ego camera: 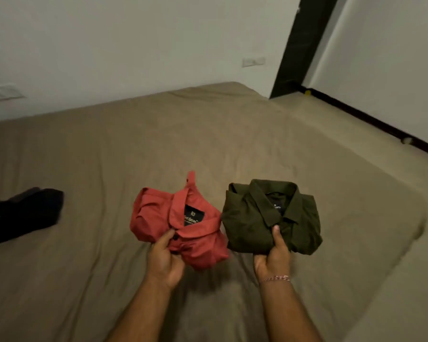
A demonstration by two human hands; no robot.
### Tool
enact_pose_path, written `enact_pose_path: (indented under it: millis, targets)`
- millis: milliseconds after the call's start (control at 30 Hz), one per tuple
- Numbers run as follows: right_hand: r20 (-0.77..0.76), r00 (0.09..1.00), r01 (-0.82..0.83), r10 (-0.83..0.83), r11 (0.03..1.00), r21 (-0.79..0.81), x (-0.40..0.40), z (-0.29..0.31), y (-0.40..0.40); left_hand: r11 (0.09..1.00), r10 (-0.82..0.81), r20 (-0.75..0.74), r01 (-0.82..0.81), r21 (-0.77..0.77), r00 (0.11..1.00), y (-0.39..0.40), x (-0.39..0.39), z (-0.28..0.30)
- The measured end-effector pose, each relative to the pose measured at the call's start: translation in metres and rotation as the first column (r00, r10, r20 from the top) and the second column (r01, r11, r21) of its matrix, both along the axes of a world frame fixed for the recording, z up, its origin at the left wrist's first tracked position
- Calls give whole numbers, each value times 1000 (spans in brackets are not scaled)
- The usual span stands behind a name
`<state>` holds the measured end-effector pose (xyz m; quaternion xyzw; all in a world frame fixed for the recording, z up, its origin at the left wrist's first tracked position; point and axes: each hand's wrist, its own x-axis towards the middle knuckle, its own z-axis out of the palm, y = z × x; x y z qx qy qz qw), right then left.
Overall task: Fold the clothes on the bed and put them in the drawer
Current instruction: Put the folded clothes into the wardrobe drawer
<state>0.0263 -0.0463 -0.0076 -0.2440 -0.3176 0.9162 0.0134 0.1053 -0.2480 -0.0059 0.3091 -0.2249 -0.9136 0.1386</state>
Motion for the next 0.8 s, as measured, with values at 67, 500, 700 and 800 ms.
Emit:
enact_pose_path:
  millis: [67,500,700,800]
  targets:
    - [45,999,29,-30,1000,9,13,17,58,1000,-9,18,9,-13,1000,32,6,16]
    - [296,953,-70,59,997,28,99,-19,137,989,103,523,-30,-146,846,51,168,-6]
    - [423,889,-204,174,979,25,136,-113,108,969,223,650,-90,-232,727,26,266,-63]
    - [447,864,-275,233,961,31,152,-146,80,961,263,676,-127,-245,688,10,312,-90]
